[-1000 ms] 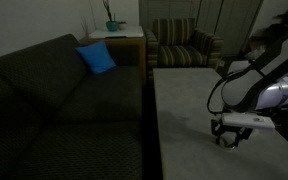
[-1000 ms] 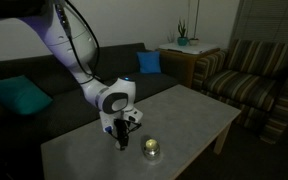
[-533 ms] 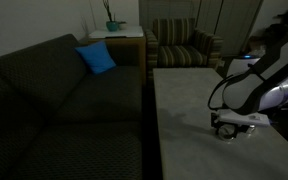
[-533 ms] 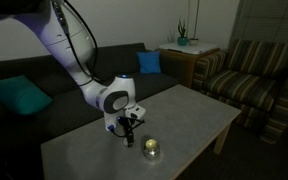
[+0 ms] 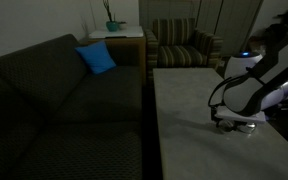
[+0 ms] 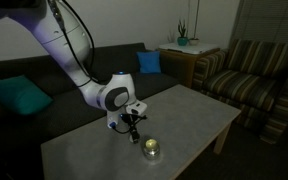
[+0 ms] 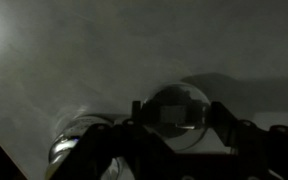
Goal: Pick the lid on the table and put it on the bottle
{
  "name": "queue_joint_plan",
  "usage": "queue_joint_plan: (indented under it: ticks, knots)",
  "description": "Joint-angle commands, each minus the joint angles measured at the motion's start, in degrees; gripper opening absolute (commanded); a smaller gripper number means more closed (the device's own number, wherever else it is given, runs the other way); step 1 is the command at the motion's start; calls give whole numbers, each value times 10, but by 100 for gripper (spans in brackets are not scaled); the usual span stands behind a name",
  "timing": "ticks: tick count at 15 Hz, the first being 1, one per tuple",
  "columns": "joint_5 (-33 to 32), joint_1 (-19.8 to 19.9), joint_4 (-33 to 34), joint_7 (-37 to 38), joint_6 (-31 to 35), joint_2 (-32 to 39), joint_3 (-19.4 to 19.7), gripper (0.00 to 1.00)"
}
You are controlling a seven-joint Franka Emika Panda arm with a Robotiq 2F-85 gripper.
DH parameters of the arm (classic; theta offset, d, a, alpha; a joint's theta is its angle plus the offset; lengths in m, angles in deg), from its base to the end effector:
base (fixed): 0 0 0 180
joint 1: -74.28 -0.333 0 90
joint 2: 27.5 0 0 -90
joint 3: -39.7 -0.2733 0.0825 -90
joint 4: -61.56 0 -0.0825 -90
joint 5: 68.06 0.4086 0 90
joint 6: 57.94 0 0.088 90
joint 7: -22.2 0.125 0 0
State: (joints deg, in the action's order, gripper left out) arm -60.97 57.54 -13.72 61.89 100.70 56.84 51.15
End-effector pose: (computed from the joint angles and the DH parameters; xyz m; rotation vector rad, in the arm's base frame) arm 0.5944 0.0516 -0.1904 2.8938 -0.7968 0.1030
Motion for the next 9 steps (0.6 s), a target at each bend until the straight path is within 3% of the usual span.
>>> queue_joint_plan:
  ticks: [1, 5, 9]
  knots:
    - [-10, -26, -11, 31, 27, 0, 25, 44]
    - [-11, -35, -10, 50, 25, 0, 35, 44]
    - [-7, -51, -65, 35, 53, -29, 43, 44]
